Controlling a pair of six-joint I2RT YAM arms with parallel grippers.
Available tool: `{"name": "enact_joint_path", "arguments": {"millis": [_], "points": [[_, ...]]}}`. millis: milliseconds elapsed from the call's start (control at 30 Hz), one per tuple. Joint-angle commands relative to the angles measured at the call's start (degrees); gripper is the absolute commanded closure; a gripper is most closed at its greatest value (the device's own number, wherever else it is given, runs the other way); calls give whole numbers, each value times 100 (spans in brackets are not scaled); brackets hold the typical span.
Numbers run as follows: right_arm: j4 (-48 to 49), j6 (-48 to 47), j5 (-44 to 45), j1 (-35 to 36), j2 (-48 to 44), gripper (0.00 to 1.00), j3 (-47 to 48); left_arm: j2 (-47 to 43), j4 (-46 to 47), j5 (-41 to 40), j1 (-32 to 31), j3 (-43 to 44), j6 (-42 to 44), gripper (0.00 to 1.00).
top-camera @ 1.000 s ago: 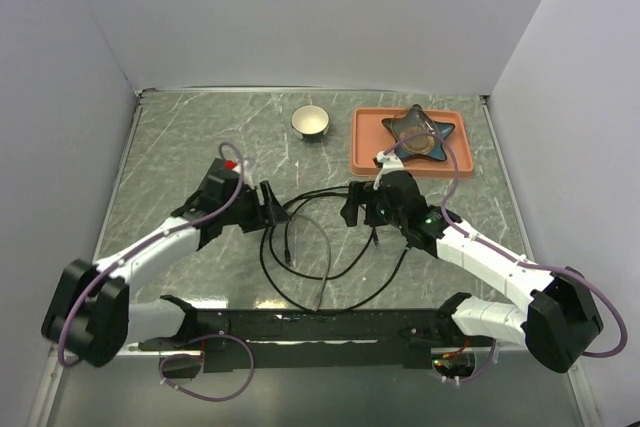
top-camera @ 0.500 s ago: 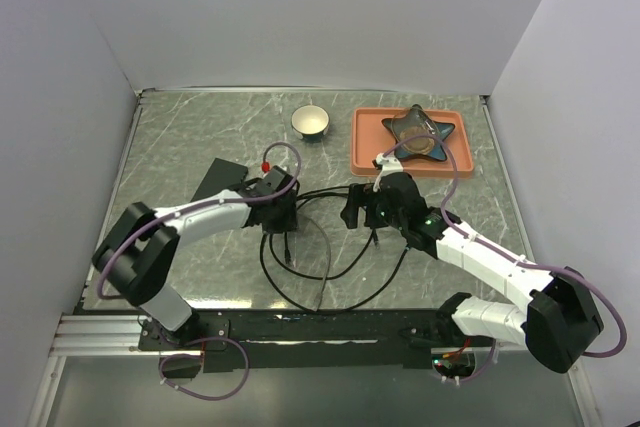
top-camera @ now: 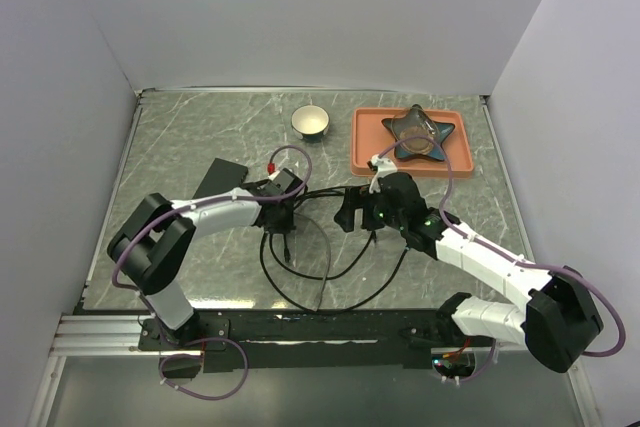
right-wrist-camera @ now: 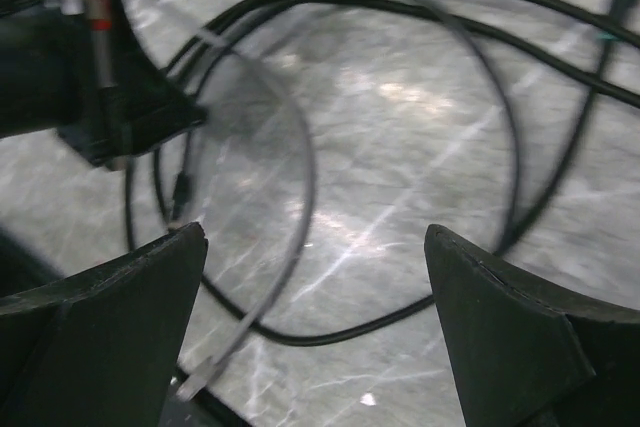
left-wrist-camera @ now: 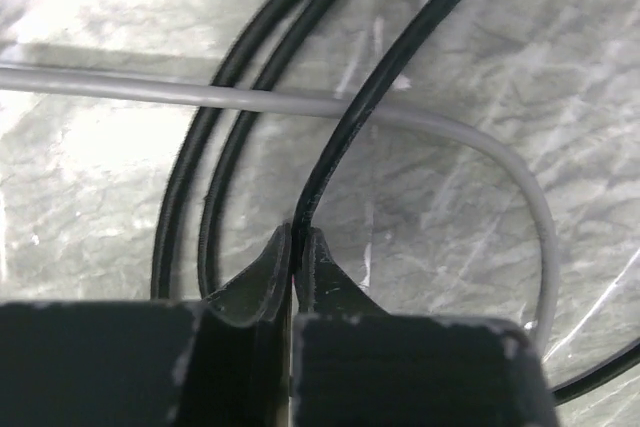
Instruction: Insert the plug into the switch port
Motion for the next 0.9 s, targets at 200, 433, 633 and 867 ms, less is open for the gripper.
{"name": "enact_joint_path", "arguments": {"millis": [200,433,633,867], "points": [[1482,798,-1873,-21,437,2,188,-1560,1461,-41,-550,-566,480,99],[2147,1456,-2172,-30,771,7,312,-2591,2220,803,-577,-1007,471,99],[2825,1826,-2252,-30,842,11,276,-2688,2421,1085,-665,-1015,550,99],[3038,2020,-2199,-30,1009,34,303,-2758,2484,1279,-691,-1033,559,99]]}}
